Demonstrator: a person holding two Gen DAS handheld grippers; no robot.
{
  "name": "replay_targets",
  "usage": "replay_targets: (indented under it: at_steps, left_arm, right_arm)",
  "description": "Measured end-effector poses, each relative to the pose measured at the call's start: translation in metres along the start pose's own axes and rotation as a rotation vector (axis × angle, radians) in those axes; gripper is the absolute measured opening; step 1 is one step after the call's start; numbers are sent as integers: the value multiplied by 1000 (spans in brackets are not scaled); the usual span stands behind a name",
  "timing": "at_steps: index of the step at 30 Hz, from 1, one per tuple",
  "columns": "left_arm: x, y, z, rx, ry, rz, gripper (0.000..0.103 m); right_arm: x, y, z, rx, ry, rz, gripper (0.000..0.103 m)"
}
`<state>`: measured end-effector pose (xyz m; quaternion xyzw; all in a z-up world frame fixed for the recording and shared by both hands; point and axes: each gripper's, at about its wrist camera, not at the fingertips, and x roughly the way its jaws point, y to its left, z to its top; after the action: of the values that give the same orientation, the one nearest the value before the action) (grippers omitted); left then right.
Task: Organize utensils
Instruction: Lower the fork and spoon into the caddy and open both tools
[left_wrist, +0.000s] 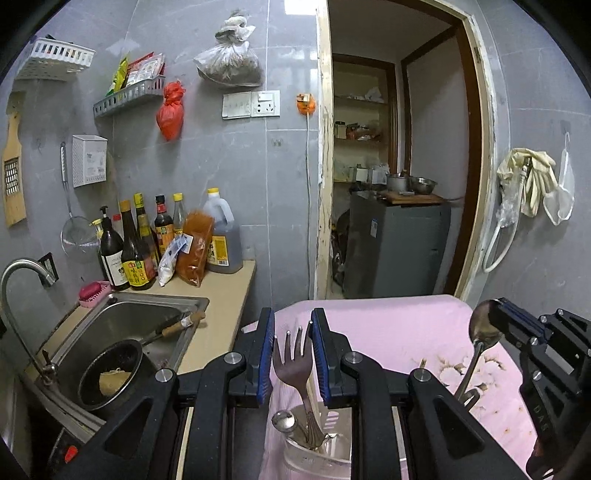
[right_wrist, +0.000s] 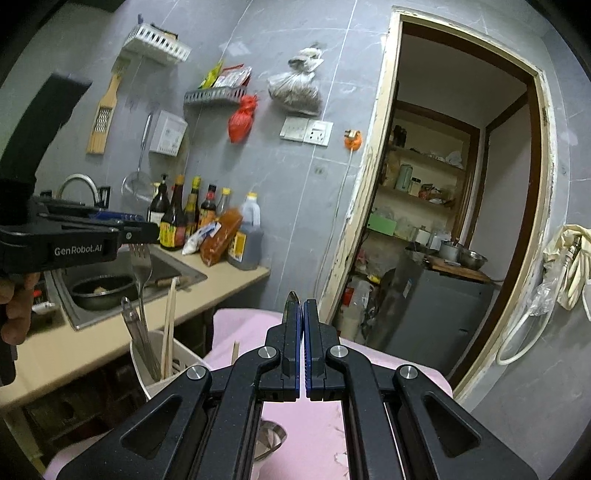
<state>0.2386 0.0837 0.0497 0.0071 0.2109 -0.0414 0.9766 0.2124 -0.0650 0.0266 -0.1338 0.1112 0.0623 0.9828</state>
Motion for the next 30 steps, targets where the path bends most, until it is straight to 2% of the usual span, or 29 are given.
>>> replay_targets:
  at_steps: [6,16,23,30]
  left_arm:
    - [10,-6,-16,-2,35,-26,19]
    - [26,-7,-42,-8,116,-63,19]
    - [25,-5,-43,-37,125,-80,20]
    - [24,-1,-42,-78,140,-136,23]
  right_arm:
    - [8,13,-15,-22,30,4,2]
    - [11,16,-33,15,96,26,2]
    - [13,9,-38,82,134,76,3]
    - [13,8,-42,129,163,115,3]
